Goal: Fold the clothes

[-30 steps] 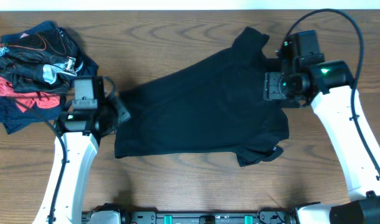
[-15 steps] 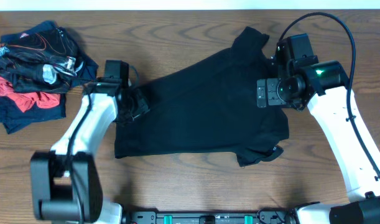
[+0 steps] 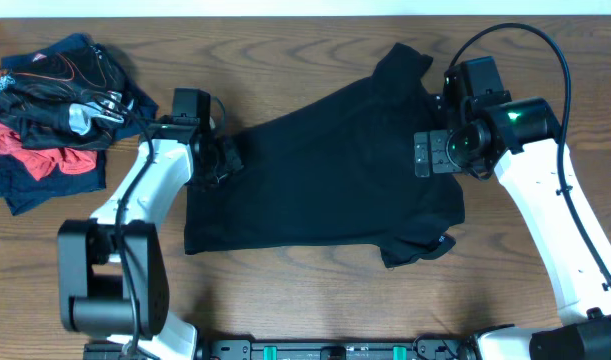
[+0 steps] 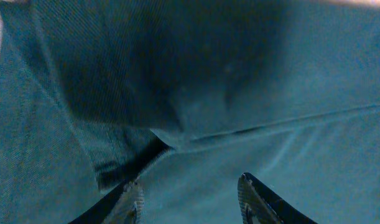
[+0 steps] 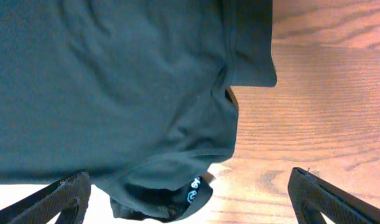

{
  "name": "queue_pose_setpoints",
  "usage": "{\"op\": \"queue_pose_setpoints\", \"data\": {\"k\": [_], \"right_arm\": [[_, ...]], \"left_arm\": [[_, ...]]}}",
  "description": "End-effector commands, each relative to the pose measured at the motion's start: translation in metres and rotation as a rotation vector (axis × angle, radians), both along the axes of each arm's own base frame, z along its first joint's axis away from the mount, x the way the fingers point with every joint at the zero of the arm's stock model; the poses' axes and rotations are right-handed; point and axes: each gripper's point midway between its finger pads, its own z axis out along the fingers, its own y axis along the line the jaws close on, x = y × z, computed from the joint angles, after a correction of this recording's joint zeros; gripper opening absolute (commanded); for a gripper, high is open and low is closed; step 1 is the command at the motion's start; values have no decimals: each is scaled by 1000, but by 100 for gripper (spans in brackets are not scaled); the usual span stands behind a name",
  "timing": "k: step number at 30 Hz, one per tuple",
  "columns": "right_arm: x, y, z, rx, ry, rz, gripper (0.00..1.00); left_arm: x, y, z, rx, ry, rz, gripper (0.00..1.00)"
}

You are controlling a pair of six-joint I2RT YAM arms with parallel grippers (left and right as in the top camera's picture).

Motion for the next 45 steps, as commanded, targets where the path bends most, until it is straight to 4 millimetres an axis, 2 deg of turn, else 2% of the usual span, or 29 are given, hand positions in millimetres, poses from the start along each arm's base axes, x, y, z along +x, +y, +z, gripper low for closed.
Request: {"op": "queue_pose_setpoints", "data": {"k": [1, 6, 7, 8, 10, 11, 15, 17, 21, 25, 27, 32, 36, 40, 45], "right_arm": [[-1, -2, 8, -16, -15, 10, 99], [-8, -3, 6, -24, 15, 11, 99], [-9, -3, 6, -25, 19, 12, 99], [-10, -4, 6, -26, 23, 11, 99], [-11, -4, 6, -27, 29, 11, 99], [-12, -4, 6, -28, 31, 10, 99], [-12, -4, 6, -26, 32, 3, 99], [-12, -4, 6, -25, 32, 1, 99], [-8, -5, 6, -20, 15, -7, 99], [7, -12, 4, -11, -15, -31, 99], [15, -20, -5, -21, 1, -27, 99], [33, -36, -49, -47, 97, -33, 99], [55, -40, -82, -58, 148, -47, 99], [90, -37, -86, -62, 107, -48, 99], [144, -31, -70, -58, 9, -21, 98]], "left_arm": [[5, 2, -13, 20, 20, -9, 51], [10, 2, -26, 20, 25, -9, 51], [12, 1, -27, 20, 21, -9, 48], [13, 1, -27, 19, 15, -9, 36], [18, 1, -25, 18, -4, -9, 21], [20, 1, -25, 18, -11, -8, 10], [23, 1, -24, 17, -25, -5, 11], [24, 1, -24, 16, -30, -5, 6], [23, 1, -24, 16, -26, -5, 6], [24, 1, -21, 16, -27, -6, 6], [24, 1, -18, 17, -21, -6, 6], [26, 0, -12, 17, -14, -10, 6], [29, 0, -6, 17, -16, -10, 6], [30, 0, -5, 16, -19, -10, 6], [30, 0, -5, 16, -19, -10, 6]]}}
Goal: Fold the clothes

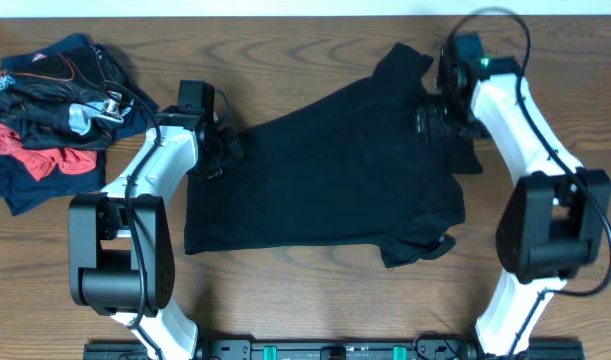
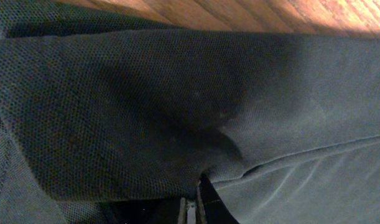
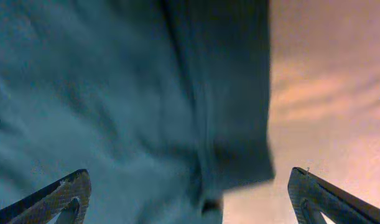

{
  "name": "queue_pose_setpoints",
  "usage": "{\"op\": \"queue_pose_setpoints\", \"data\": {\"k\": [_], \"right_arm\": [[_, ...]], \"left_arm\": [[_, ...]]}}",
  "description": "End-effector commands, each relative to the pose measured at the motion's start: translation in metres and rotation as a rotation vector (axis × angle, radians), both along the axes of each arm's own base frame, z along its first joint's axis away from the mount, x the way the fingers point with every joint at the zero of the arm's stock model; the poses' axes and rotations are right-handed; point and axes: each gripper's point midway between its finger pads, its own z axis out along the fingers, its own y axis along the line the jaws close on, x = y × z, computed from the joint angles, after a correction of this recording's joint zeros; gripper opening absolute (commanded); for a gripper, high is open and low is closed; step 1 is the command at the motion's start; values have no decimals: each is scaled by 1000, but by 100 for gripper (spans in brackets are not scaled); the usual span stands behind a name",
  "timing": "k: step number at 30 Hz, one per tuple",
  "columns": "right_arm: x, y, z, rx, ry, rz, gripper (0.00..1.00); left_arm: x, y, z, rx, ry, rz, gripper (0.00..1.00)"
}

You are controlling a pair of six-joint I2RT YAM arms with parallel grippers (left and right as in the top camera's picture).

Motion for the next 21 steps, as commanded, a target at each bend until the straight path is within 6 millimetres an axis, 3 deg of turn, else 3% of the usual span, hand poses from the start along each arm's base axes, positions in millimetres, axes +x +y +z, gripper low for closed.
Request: {"op": "queue_pose_setpoints", "data": {"k": [1, 3, 4, 6, 8, 11, 13, 14, 15, 21], "right_arm": [[41, 1, 25, -10, -107, 29, 93], [60, 4, 34, -8, -153, 40, 64], [67, 5, 38, -4, -172, 45, 61], [82, 8, 45, 1, -209, 56, 76], [87, 11, 45, 9, -213, 59, 84], [86, 21, 30, 40, -177, 76, 98], [82, 27, 16, 37, -138, 88, 94], [80, 30, 8, 35, -114, 96, 83], [77, 35, -2, 32, -88, 105, 77], [70, 60, -51, 0, 3, 157, 88]], "left_arm": [[7, 1, 6, 13, -24, -11, 6], [7, 1, 6, 13, -23, -11, 6], [7, 1, 6, 13, -24, -11, 6], [7, 1, 6, 13, -24, -11, 6], [8, 1, 6, 14, -26, -15, 6], [7, 1, 6, 17, -27, -24, 6], [7, 1, 6, 17, -27, -25, 6], [7, 1, 6, 17, -27, -25, 6], [8, 1, 6, 17, -28, -25, 6], [8, 1, 6, 17, -30, -26, 6]]}}
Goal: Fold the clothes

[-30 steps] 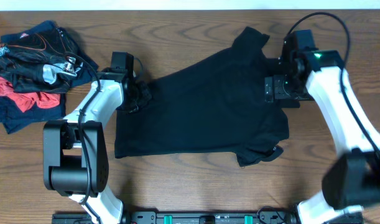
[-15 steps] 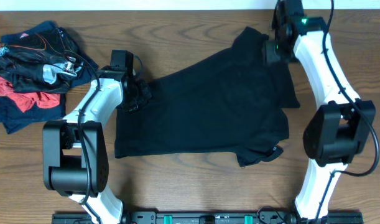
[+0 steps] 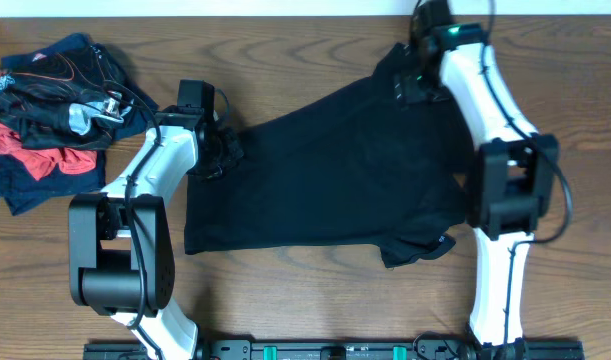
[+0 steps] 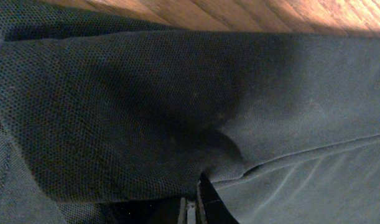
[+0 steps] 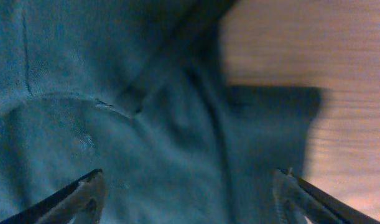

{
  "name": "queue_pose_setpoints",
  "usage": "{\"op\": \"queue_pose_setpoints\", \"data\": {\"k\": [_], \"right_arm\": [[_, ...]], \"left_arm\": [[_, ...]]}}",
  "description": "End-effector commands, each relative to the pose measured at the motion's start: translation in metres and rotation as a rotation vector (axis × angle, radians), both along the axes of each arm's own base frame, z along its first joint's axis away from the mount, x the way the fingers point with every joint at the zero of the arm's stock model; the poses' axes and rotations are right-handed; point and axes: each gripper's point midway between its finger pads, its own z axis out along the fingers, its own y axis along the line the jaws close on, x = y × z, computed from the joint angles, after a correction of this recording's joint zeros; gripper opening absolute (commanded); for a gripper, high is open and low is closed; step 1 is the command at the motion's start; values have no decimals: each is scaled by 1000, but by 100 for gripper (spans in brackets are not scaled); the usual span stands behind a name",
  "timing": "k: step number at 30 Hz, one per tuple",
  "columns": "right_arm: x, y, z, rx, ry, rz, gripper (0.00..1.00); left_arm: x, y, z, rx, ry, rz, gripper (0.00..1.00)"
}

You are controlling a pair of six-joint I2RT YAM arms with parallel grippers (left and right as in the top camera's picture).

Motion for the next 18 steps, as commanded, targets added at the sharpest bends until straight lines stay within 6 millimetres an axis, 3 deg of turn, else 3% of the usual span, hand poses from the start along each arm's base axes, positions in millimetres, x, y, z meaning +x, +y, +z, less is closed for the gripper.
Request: {"op": "queue_pose_setpoints", "data": {"k": [1, 4, 8, 10, 13, 18], "right_arm": [[-1, 20, -19, -18, 23, 40, 90], [0, 25, -27, -25, 23, 49, 97], [6, 22, -25, -21, 0, 42, 94], [10, 19, -24, -16, -12, 28, 88], [17, 16, -23, 0, -36, 14, 71], [26, 19, -20, 19, -73, 14, 71]], "left_arm": [[8, 1, 6, 15, -26, -19, 6], [7, 1, 6, 17, -27, -23, 6], [7, 1, 6, 17, -27, -27, 6], [7, 1, 6, 17, -28, -27, 6], [7, 1, 6, 17, -28, -27, 6], [7, 1, 6, 18, -27, -29, 6]]}}
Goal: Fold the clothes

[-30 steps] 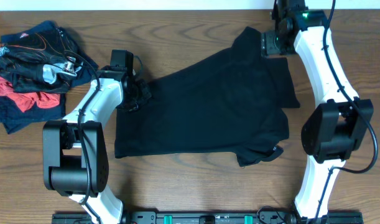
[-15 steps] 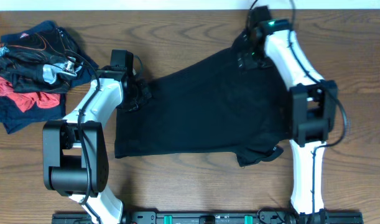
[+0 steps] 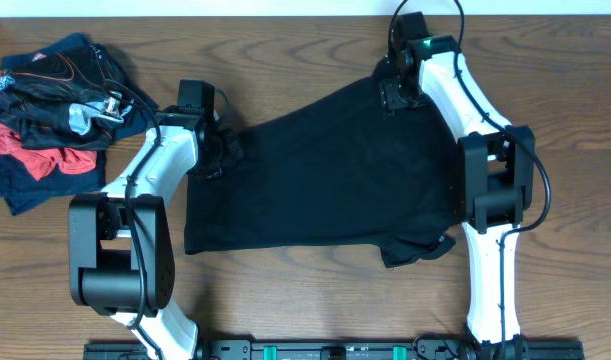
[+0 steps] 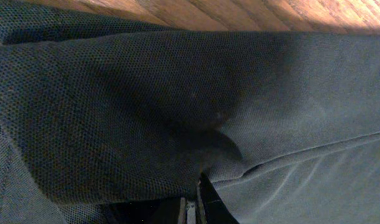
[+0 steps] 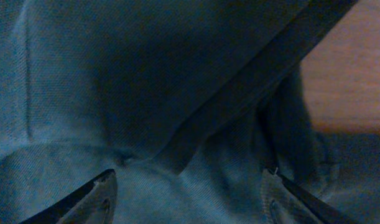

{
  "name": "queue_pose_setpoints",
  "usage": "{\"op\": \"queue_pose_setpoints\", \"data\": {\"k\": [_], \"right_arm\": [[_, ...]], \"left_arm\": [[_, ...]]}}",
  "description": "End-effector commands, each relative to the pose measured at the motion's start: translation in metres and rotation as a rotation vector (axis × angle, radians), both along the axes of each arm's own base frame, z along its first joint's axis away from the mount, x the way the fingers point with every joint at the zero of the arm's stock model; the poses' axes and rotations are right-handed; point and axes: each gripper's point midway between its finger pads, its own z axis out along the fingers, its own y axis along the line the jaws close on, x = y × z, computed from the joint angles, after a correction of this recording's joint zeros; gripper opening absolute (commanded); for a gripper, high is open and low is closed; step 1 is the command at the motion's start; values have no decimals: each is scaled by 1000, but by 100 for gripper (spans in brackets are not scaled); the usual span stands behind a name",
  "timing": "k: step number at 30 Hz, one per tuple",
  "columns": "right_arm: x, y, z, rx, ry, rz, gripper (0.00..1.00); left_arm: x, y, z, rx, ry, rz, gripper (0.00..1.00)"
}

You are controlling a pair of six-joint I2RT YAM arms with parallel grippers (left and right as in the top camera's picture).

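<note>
A black polo shirt (image 3: 325,170) lies spread across the middle of the table. My left gripper (image 3: 217,158) is shut on the shirt's upper left corner; in the left wrist view the fingers (image 4: 191,210) pinch a fold of the fabric (image 4: 146,118). My right gripper (image 3: 393,92) sits at the shirt's top right, by the collar and sleeve, with its fingers (image 5: 93,198) wide apart over the cloth (image 5: 146,93), holding nothing.
A pile of dark and red clothes (image 3: 55,100) lies at the far left of the wooden table (image 3: 285,290). The right arm's white links (image 3: 485,110) reach over the shirt's right side.
My right gripper moved a little further left and came down closer onto the collar area, still open. The left gripper stayed shut on the same corner.
At first my left gripper was open over the shirt's left corner and my right was open by the shirt's right edge. Then the left was shut on the corner. The right gripper stood higher and further left each time, now at the collar.
</note>
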Motion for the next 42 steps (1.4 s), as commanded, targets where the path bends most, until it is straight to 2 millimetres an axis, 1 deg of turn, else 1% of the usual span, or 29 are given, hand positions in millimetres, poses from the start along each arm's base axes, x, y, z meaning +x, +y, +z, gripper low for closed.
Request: {"op": "queue_pose_setpoints", "data": {"k": [1, 3, 5, 6, 11, 14, 16, 20, 21, 23, 25, 28, 29, 30, 32, 33, 34, 35, 39, 42], "right_arm": [[12, 1, 11, 16, -50, -10, 70], [17, 4, 13, 25, -75, -5, 69], [22, 8, 15, 32, -98, -3, 62], [24, 10, 16, 35, -107, -4, 61], [31, 23, 18, 75, -139, 10, 61], [29, 29, 15, 93, -129, 13, 65], [27, 32, 8, 105, -114, 14, 64], [21, 36, -14, 127, -61, 0, 57], [18, 37, -20, 132, -47, 3, 55], [16, 40, -28, 133, -29, 4, 46], [14, 42, -29, 133, -25, 7, 44], [15, 45, -29, 136, -31, 5, 46], [16, 45, -29, 138, -33, 1, 44], [16, 45, -29, 138, -34, -3, 38], [16, 45, -29, 141, -34, -16, 22], [16, 45, -29, 142, -35, -16, 11], [17, 44, -29, 141, -37, -26, 4], [17, 44, -29, 141, -38, -35, 1], [17, 45, -27, 138, -40, -42, 1], [16, 41, -20, 114, -40, -50, 1]], "left_arm": [[7, 1, 6, 15, -25, -18, 6], [7, 1, 6, 15, -25, -18, 6], [7, 1, 6, 15, -23, -18, 6], [7, 1, 6, 15, -22, -18, 6], [6, 1, 6, 16, -19, -18, 6], [6, 1, 6, 16, -18, -18, 6], [6, 1, 6, 16, -18, -18, 6], [5, 1, 5, 16, -15, -18, 6], [5, 1, 5, 16, -14, -19, 6], [5, 1, 5, 17, -15, -22, 6], [5, 1, 5, 17, -15, -22, 6], [4, 1, 5, 17, -14, -22, 6], [4, 1, 5, 17, -12, -22, 6], [4, 1, 5, 17, -11, -22, 6], [2, 1, 5, 17, -4, -22, 6], [2, 1, 5, 18, -2, -22, 6], [1, 1, 5, 18, 0, -22, 6], [0, 1, 4, 18, 3, -22, 6], [1, 1, 5, 19, 1, -26, 6], [2, 4, 7, 37, -9, -25, 6]]}}
